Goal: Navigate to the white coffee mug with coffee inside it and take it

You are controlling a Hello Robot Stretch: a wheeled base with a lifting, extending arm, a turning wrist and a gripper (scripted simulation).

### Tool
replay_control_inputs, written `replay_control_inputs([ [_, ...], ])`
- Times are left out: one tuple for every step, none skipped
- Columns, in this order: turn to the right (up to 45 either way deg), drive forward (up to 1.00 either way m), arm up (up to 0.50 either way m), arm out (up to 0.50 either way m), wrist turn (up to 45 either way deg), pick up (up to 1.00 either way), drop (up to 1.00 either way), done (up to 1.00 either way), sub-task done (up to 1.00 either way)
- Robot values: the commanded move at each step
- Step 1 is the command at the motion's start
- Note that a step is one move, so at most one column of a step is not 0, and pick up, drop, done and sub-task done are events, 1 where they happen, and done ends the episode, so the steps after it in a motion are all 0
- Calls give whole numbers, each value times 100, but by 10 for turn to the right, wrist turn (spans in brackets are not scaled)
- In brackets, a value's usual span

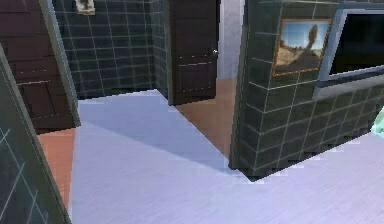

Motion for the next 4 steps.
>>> replay_control_inputs([
  [0,0,50,0,0,0,0,0,0],
  [0,0,6,0,0,0,0,0,0],
  [0,0,0,46,0,0,0,0,0],
  [0,0,0,46,0,0,0,0,0],
])
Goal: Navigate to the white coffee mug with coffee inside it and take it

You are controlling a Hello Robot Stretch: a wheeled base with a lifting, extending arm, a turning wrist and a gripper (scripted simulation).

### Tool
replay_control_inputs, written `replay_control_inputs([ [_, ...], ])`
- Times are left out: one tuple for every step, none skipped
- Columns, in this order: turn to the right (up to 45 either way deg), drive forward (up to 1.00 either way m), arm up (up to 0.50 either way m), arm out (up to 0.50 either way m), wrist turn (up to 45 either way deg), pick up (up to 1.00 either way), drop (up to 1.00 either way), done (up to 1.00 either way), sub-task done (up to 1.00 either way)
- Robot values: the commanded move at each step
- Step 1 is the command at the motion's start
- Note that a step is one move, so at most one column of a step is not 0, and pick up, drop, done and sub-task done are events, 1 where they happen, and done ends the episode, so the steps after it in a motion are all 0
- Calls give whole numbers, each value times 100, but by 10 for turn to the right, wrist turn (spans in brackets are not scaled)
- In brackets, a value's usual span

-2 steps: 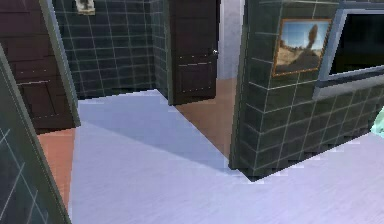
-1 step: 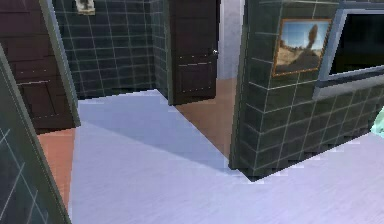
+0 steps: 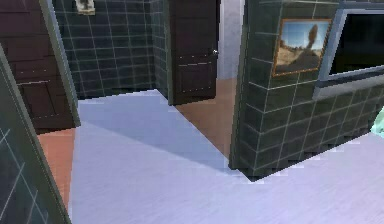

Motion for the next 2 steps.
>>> replay_control_inputs([
  [0,0,10,0,0,0,0,0,0],
  [0,0,0,46,0,0,0,0,0],
])
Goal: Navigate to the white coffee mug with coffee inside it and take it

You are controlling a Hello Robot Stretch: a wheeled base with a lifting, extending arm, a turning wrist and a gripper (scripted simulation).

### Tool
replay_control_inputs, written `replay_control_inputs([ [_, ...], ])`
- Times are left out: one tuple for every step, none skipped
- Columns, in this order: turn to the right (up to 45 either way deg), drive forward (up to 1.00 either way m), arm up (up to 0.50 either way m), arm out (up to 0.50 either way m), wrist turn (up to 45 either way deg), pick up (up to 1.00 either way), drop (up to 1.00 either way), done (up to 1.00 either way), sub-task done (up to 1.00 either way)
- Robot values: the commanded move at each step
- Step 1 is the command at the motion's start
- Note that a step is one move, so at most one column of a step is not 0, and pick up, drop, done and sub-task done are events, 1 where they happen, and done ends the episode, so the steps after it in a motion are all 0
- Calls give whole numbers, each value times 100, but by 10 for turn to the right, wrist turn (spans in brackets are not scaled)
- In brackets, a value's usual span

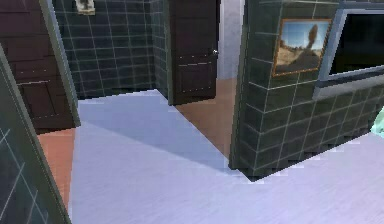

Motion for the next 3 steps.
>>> replay_control_inputs([
  [0,0,0,0,450,0,0,0,0],
  [0,0,0,0,450,0,0,0,0],
  [0,0,0,0,450,0,0,0,0],
])
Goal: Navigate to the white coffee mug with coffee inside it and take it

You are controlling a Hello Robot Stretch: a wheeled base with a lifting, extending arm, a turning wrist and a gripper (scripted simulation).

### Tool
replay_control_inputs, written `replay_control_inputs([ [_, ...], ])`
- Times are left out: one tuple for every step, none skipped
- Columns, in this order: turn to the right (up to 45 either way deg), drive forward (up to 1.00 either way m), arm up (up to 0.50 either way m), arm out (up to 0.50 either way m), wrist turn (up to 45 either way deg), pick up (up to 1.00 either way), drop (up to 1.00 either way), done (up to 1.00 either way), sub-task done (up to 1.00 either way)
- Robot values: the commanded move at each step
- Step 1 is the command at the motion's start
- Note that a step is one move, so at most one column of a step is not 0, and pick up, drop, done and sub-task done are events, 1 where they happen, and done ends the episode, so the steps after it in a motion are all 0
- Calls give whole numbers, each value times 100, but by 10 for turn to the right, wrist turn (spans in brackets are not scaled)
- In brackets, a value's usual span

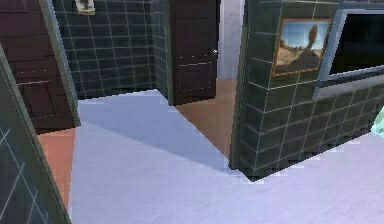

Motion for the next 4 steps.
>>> replay_control_inputs([
  [0,0,0,0,270,0,0,0,0],
  [0,0,-40,0,0,0,0,0,0],
  [0,0,0,0,0,100,0,0,0],
  [0,0,10,0,0,0,0,0,0],
])
